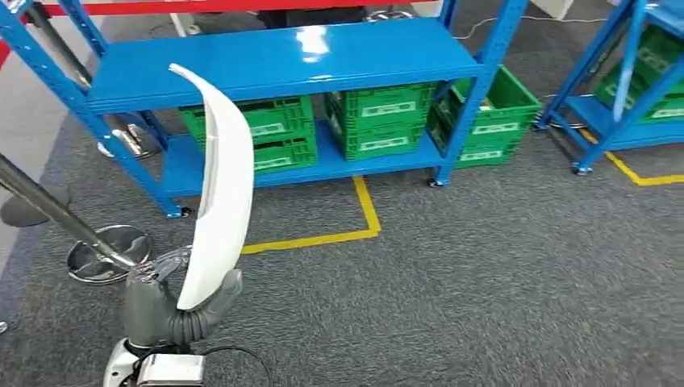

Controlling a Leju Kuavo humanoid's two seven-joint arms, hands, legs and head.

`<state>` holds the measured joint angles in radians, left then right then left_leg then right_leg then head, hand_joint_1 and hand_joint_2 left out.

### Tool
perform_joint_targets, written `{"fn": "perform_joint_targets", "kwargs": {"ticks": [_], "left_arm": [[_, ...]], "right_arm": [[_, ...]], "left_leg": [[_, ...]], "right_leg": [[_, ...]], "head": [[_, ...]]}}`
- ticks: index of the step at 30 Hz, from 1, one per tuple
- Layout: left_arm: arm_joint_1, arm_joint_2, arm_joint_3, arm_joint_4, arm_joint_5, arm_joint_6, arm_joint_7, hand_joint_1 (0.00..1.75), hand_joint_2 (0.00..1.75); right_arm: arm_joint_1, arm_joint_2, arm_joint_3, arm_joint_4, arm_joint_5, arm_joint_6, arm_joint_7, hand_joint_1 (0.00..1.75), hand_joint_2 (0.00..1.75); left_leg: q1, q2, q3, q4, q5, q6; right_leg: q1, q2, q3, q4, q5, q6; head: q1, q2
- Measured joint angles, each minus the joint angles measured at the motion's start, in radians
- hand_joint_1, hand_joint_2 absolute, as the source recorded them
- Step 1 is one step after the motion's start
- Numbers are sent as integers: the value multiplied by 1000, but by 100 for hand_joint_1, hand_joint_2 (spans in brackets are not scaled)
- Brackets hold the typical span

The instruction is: Take the parts from the cabinet and place them on the table.

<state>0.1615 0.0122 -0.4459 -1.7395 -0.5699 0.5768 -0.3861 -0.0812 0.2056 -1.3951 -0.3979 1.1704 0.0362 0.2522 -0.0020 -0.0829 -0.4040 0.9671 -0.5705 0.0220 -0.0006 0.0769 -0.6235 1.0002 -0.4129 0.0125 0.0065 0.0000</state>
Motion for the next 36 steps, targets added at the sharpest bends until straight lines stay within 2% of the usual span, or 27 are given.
{"fn": "perform_joint_targets", "kwargs": {"ticks": [3,4,5,7,8,9,11,12,13,14,15,16,18,19,20,21,23,24,25,27,28,29,30,33,34,35,36], "left_arm": [[-3,-2,1,4,8,-5,-4,175,175],[-7,-4,2,6,10,-7,-5,175,175],[-7,-7,2,8,12,-8,-6,175,175],[-5,-7,3,11,13,-9,-6,175,175],[-5,-7,4,12,13,-9,-6,175,175],[-5,-7,4,15,13,-10,-6,175,175],[-5,-8,4,19,16,-13,-10,175,175],[-5,-8,5,19,19,-14,-13,175,175],[-5,-8,5,19,22,-16,-16,175,175],[-5,-8,6,19,26,-16,-20,175,175],[-6,-7,8,19,27,-16,-23,175,175],[-6,-8,10,20,30,-16,-26,175,175],[-8,-8,10,20,37,-19,-32,175,175],[-8,-8,10,20,43,-23,-33,175,175],[-6,-8,12,20,63,-37,-38,175,175],[-4,-8,16,20,85,-52,-43,175,175],[-2,-6,21,20,105,-69,-48,175,175],[-2,-6,24,20,109,-75,-51,175,175],[-2,-6,27,20,110,-76,-52,175,175],[-3,-6,31,20,114,-80,-54,175,175],[-3,-6,33,20,122,-85,-54,175,175],[-3,-6,38,20,129,-90,-56,175,175],[2,-6,42,20,132,-94,-56,175,175],[-4,-7,60,17,155,-108,-57,175,175],[-7,-11,66,15,161,-113,-58,175,175],[-11,-14,73,13,169,-121,-59,175,175],[-8,-17,81,10,175,-125,-60,175,175]], "right_arm": [[8,-1,0,0,4,0,-2,0,175],[12,-1,0,0,5,0,-4,0,175],[12,-1,0,0,5,0,-4,0,175],[9,-1,0,0,5,2,14,0,175],[7,-1,0,0,5,3,19,0,175],[7,-1,0,0,6,3,19,0,175],[9,-1,0,0,6,2,20,0,175],[10,-1,0,0,8,2,20,0,175],[9,-1,0,0,8,2,20,0,175],[3,-1,0,0,9,2,20,0,175],[-2,-1,0,0,10,1,21,0,175],[-3,-1,0,0,10,1,21,0,175],[3,-1,0,0,13,3,13,0,175],[8,-1,0,0,14,3,14,0,175],[9,-1,0,0,16,2,14,0,175],[8,-1,0,0,19,2,18,0,175],[8,-1,0,0,21,-1,18,0,175],[9,-1,0,0,22,-2,18,0,175],[11,-1,0,0,22,-3,18,0,175],[12,-1,0,0,23,-4,19,0,175],[12,-1,0,0,23,-5,19,0,175],[12,1,0,2,24,-6,19,0,175],[6,4,0,6,25,-6,18,0,175],[10,0,0,5,29,-14,14,0,175],[12,-1,0,5,30,-16,14,0,175],[13,-2,0,5,31,-21,16,0,175],[11,-2,0,4,33,-25,18,0,175]], "left_leg": [[2,31,-27,-6,26,9],[6,51,-38,-9,38,16],[5,59,-53,-9,50,25],[3,87,-81,-8,72,25],[3,103,-97,-6,83,24],[3,117,-113,-5,93,22],[3,144,-143,2,111,14],[4,157,-156,6,117,10],[4,165,-165,11,121,5],[-1,174,-168,21,123,-2],[-1,185,-171,31,126,-9],[-1,196,-170,33,134,-16],[6,214,-170,32,141,-27],[12,193,-174,40,129,-37],[14,140,-182,69,85,-44],[14,109,-201,134,27,-45],[13,93,-248,289,-57,-45],[12,92,-258,337,-70,-42],[10,92,-247,336,-54,-36],[3,82,-176,216,34,-17],[-2,58,-134,130,79,-3],[-4,3,-110,84,81,21],[-1,-14,-112,73,92,19],[-9,15,-118,59,100,16],[5,32,-101,19,98,18],[7,43,-94,-2,88,13],[9,54,-98,-7,91,16]], "right_leg": [[-1,31,-22,-13,36,20],[-4,-4,-29,1,2,18],[-3,-40,-46,43,-63,22],[-10,-67,-82,183,-178,36],[-14,-70,-95,260,-202,44],[-18,-70,-97,310,-185,49],[-24,-77,-49,297,-89,56],[-28,-88,7,234,-57,59],[-29,-109,66,160,-57,60],[-28,-157,173,34,-115,61],[-18,-157,212,-45,-149,46],[-18,-150,193,-48,-156,29],[-14,-133,184,-44,-151,11],[-17,-126,179,-47,-141,-3],[-16,-119,172,-46,-133,-11],[-15,-110,163,-46,-125,-19],[-8,-89,147,-44,-111,-26],[-3,-76,146,-41,-105,-27],[1,-61,138,-37,-100,-29],[10,-33,131,-30,-97,-30],[12,-20,132,-26,-97,-30],[4,-10,110,-24,-97,-30],[10,2,111,-15,-94,-24],[-6,37,91,-17,-74,-2],[2,38,85,-12,-81,-1],[3,-15,61,7,-99,4],[1,-48,34,59,-133,11]], "head": [[0,0],[0,0],[9,0],[10,0],[10,0],[10,0],[10,0],[10,0],[10,0],[13,0],[9,0],[7,0],[8,0],[9,0],[4,0],[3,0],[2,0],[2,0],[2,0],[1,0],[1,0],[5,0],[15,0],[7,0],[5,0],[9,0],[15,0]]}}
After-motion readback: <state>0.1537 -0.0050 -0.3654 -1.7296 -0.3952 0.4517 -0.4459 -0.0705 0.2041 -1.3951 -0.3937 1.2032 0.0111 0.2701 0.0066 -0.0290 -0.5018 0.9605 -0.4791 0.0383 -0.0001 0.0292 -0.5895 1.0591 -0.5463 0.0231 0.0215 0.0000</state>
